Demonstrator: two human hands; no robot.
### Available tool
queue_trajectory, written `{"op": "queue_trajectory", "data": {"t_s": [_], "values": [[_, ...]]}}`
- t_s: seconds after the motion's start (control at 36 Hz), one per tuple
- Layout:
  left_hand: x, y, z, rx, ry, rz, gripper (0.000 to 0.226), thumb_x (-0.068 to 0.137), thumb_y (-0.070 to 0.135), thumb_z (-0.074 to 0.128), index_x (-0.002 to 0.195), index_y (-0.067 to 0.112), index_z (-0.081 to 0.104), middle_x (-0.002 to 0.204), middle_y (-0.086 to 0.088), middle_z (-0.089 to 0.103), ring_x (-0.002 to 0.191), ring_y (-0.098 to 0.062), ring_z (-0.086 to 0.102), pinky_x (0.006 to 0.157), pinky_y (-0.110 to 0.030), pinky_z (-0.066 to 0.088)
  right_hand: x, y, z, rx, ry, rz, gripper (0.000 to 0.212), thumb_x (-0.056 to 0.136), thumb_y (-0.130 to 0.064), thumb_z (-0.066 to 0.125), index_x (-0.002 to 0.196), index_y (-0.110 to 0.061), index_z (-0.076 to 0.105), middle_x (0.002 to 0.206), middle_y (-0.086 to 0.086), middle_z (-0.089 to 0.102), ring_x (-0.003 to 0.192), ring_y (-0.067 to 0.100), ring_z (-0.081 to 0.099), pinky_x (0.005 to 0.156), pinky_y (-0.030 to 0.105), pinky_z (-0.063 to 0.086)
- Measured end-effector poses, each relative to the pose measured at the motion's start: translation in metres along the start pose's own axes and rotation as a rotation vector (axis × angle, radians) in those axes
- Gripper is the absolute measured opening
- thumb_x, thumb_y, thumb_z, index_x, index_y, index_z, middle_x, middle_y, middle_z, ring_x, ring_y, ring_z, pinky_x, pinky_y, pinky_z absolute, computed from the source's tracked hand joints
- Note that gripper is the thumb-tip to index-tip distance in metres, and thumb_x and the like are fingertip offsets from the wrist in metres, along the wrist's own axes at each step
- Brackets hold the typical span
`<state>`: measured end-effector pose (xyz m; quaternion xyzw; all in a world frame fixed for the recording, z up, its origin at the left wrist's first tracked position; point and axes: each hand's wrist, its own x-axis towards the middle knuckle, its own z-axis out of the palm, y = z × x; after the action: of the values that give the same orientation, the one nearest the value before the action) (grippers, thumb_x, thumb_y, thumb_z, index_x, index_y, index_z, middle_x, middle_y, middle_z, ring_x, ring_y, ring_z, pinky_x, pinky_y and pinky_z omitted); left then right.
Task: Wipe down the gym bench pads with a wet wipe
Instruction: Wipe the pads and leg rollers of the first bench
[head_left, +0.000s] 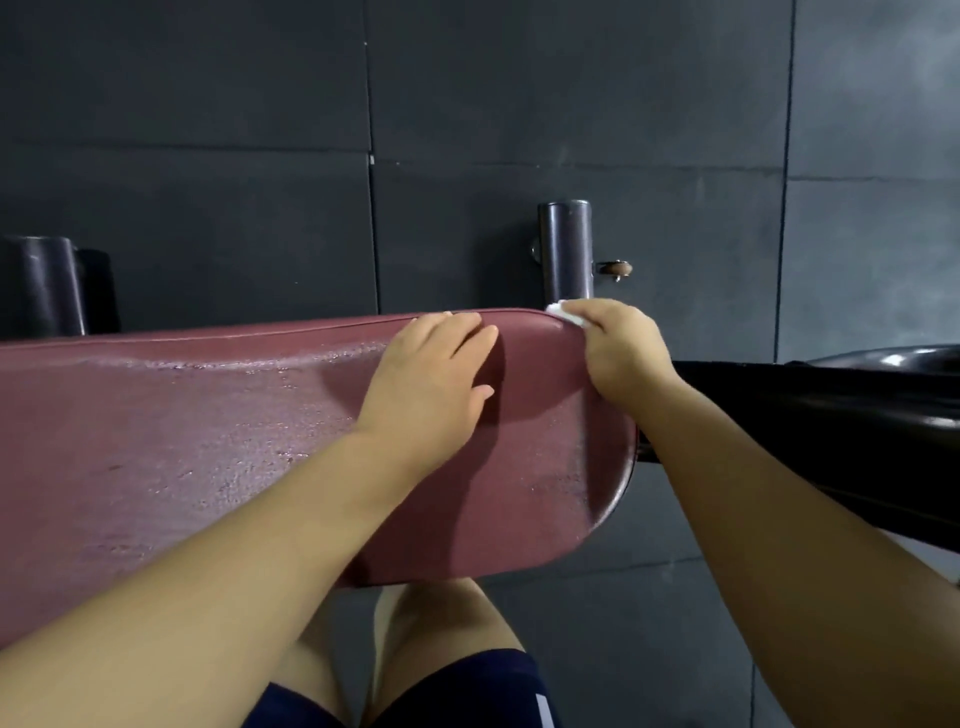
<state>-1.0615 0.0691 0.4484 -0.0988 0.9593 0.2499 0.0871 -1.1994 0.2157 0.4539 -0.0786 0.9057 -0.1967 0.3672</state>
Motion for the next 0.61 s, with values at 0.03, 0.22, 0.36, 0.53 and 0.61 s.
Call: {"op": "queue_trajectory", "data": {"t_s": [0.03,0.22,0.36,0.53,0.61], "values": [[0.001,0.003,0.003,0.012,-0.005,0.007,0.056,0.067,0.020,0.082,0.118,0.005,0.063,0.120,-0.013,0.061,0.107,-0.038,0.056,0.095,-0.049,0.047,0.002,0.000,0.000,0.002,-0.017,-0.003,0.040,0.096,-0.011,0.038,0.123,-0.028,0.063,0.128,-0.007,0.060,0.120,0.014,0.051,0.094,0.017,0.035],[0.003,0.006,0.001,-0.035,-0.015,-0.090,0.053,0.074,0.025,0.078,0.124,0.016,0.061,0.128,-0.004,0.054,0.114,-0.029,0.045,0.099,-0.038,0.038,-0.024,0.041,0.008,0.041,0.088,0.008,0.044,0.096,-0.009,0.031,0.117,-0.033,0.061,0.111,-0.008,0.054,0.102,0.010,0.048,0.095,0.025,0.038],[0.003,0.010,0.001,-0.017,-0.071,-0.089,0.052,0.082,0.024,0.071,0.131,0.016,0.055,0.136,-0.002,0.047,0.121,-0.026,0.037,0.103,-0.035,0.032,-0.073,0.086,0.025,0.139,0.170,0.247,0.036,0.091,-0.009,0.033,0.108,-0.021,0.063,0.106,0.000,0.059,0.093,0.019,0.055,0.074,0.026,0.040],[-0.007,0.012,0.011,0.094,-0.054,0.057,0.052,0.073,0.016,0.078,0.122,0.008,0.061,0.133,-0.013,0.052,0.117,-0.038,0.047,0.101,-0.047,0.040,-0.095,0.092,0.038,0.288,0.148,0.385,0.051,0.086,-0.005,0.031,0.117,-0.034,0.060,0.106,-0.008,0.060,0.091,0.012,0.057,0.061,0.019,0.038],[-0.018,0.018,0.014,0.118,-0.101,0.148,0.057,0.069,0.019,0.081,0.121,0.008,0.062,0.133,-0.012,0.053,0.118,-0.038,0.048,0.101,-0.047,0.042,-0.086,0.087,0.039,0.304,0.222,0.348,0.045,0.089,-0.009,0.033,0.120,-0.029,0.060,0.108,-0.007,0.063,0.096,0.014,0.060,0.074,0.025,0.045]]}}
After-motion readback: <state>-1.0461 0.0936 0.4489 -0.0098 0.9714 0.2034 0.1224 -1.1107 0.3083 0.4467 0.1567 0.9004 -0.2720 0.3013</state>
